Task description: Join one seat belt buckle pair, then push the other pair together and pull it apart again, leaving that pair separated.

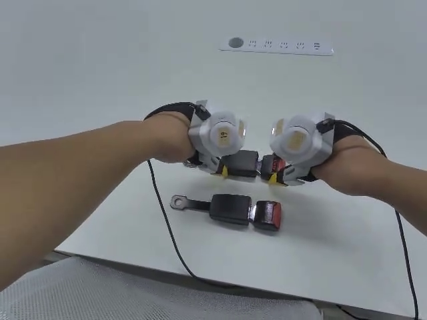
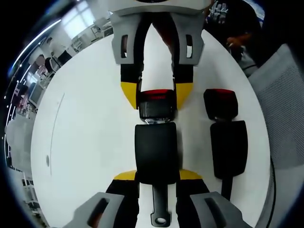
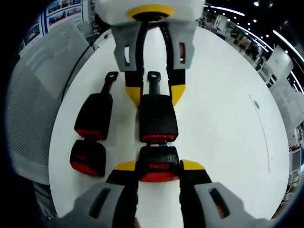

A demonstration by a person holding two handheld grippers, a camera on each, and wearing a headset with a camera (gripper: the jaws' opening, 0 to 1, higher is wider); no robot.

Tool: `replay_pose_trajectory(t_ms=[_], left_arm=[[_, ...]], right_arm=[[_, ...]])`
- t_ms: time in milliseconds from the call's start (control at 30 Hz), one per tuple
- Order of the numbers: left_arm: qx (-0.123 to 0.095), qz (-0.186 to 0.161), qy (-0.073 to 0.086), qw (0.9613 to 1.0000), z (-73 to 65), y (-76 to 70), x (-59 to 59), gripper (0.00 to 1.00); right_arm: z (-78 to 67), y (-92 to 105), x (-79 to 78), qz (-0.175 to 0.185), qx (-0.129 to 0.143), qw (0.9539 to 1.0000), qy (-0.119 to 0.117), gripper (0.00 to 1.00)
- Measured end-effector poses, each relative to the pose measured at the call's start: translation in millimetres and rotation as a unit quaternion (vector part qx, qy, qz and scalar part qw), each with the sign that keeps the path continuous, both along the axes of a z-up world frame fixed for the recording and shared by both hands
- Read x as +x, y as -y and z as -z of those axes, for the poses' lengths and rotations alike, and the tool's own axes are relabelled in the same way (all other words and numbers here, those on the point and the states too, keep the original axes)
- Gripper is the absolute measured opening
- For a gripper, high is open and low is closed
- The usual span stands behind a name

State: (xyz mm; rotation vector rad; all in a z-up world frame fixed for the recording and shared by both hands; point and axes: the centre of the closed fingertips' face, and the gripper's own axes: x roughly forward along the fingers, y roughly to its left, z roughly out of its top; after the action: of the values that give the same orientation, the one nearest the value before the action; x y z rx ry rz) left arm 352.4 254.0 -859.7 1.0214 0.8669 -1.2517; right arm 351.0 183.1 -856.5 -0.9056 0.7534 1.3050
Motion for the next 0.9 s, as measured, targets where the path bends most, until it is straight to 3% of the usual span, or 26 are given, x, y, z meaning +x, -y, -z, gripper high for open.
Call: replay_pose_trajectory(t_ms=[467,900], left_arm=[[0.004,-0.005,-0.003,1.0,-0.9,0.3,-1.6,0.29],[-0.015,-0.015,-0.009,0.9997,-5.3,1.8,-4.5,0.3]], right_arm=[[-5.2,2.0,-5.8,0.001,0.004,1.0,-0.003,0.32],[-3.8,18.2,-1.7,-0.01,0.013,0.9998,-0.008,0.32]])
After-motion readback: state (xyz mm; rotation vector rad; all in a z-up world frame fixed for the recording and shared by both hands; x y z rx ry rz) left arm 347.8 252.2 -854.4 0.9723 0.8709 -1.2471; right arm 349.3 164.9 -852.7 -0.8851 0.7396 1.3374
